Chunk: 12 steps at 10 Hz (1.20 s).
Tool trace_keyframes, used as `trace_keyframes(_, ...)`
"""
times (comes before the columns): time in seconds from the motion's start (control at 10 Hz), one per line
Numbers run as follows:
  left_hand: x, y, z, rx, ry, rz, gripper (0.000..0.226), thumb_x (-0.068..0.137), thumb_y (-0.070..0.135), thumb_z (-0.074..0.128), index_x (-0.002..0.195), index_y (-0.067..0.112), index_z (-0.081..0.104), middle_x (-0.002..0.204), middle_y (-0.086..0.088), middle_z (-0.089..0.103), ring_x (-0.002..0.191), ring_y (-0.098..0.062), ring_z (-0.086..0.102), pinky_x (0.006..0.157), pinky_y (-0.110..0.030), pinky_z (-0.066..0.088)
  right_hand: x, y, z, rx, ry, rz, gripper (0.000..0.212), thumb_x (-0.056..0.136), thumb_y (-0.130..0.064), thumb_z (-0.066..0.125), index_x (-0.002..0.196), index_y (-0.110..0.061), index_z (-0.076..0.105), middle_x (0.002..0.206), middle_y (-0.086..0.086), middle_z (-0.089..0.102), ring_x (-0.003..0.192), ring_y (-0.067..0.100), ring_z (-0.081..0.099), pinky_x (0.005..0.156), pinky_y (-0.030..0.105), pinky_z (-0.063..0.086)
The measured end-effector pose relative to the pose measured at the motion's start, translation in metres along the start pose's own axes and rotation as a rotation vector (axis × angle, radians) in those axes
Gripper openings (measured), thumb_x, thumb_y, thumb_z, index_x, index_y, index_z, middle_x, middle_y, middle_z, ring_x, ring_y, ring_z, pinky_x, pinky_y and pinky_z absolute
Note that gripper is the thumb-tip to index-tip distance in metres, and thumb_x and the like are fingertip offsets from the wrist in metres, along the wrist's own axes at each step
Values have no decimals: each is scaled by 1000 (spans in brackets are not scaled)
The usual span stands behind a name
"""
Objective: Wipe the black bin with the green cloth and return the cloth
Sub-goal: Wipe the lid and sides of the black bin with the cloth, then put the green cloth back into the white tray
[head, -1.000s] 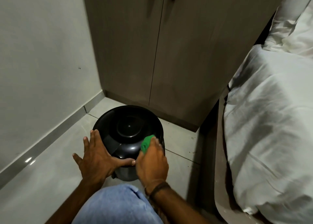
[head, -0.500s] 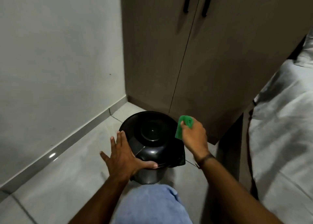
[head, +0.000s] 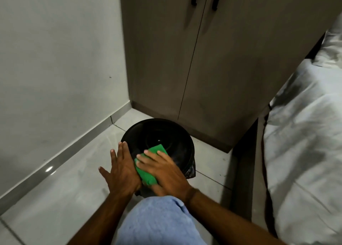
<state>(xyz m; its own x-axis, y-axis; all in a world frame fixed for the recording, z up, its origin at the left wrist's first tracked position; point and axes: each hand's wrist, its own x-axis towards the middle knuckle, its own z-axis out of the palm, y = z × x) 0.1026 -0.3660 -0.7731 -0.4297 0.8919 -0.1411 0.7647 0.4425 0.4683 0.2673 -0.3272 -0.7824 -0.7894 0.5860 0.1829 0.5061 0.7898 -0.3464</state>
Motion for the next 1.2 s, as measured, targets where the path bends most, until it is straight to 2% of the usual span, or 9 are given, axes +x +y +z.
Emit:
trace_keyframes(0.2, 4, 2, -4, -52, -130, -36, 185, 28, 105, 73, 169, 25, -17, 181, 1, -13, 166, -29, -16, 128, -75, 4, -88, 27, 14, 91, 73, 292, 68, 105, -32, 51, 163, -45, 17, 172, -31, -1, 162, 3, -4, 130, 25, -9)
trace_keyframes(0.3, 6, -3, -1, -57, -132, -19, 189, 21, 108, 67, 169, 26, -18, 181, 2, -15, 166, -28, -19, 127, -77, 2, -73, 37, 0, 60, 50, 401, 63, 107, -39, 51, 158, -44, 15, 167, -30, -3, 159, 1, -11, 133, 33, -1)
trace_keyframes(0.5, 8, -2, -2, -38, -141, -5, 194, 13, 111, 62, 168, 27, -21, 181, 4, -14, 166, -27, -18, 127, -78, 3, -13, 67, -50, 581, 424, 704, 45, 106, -29, 60, 150, -23, 56, 152, -7, 58, 143, 10, 51, 115, 22, 38)
trace_keyframes(0.7, 21, 7, -7, -16, -273, -117, 197, 6, 113, 57, 161, 33, -33, 178, 8, -25, 165, -25, -21, 129, -71, 2, 98, 129, -64, 407, 226, 807, 39, 98, -42, 59, 136, -36, 65, 128, -1, 76, 120, 27, 70, 103, 39, 55)
trace_keyframes(0.8, 41, 29, -28, -94, -283, -190, 160, 41, 118, 32, 157, 34, -40, 174, 14, -29, 166, -21, -16, 131, -69, 7, 156, 140, -70, 289, 59, 686, 42, 94, -47, 59, 135, -39, 64, 135, -2, 73, 125, 29, 67, 104, 38, 54)
trace_keyframes(0.9, 53, 38, -33, -73, -183, -46, 122, 79, 91, -21, 169, 15, 12, 178, -8, 23, 160, -36, 33, 115, -84, 31, 199, 107, -87, 360, -221, 502, 40, 99, -43, 59, 136, -28, 67, 140, 0, 70, 128, 20, 66, 109, 31, 50)
trace_keyframes(1.0, 78, 7, -43, -289, -221, -166, 110, 88, 91, 0, 168, 21, 28, 173, -8, 38, 154, -33, 45, 113, -76, 43, 210, 66, -102, 576, -414, 453, 34, 101, -20, 65, 133, -9, 70, 139, 15, 69, 112, -4, 68, 102, 18, 52)
trace_keyframes(1.1, 102, 12, -43, -360, -86, -89, 95, 93, 87, 21, 163, 27, 44, 164, -8, 53, 146, -30, 56, 108, -66, 53, 235, 42, -38, 802, -174, 583, 30, 101, -16, 66, 128, -4, 71, 131, 18, 74, 107, 3, 73, 96, 21, 57)
trace_keyframes(1.2, 145, 86, -182, -570, -159, -110, 78, 94, 80, 41, 154, 32, 58, 152, -6, 65, 137, -26, 66, 102, -55, 60, 298, -13, -141, 812, -130, 368, 26, 101, -12, 67, 124, -1, 73, 123, 21, 77, 101, 10, 76, 88, 24, 61)
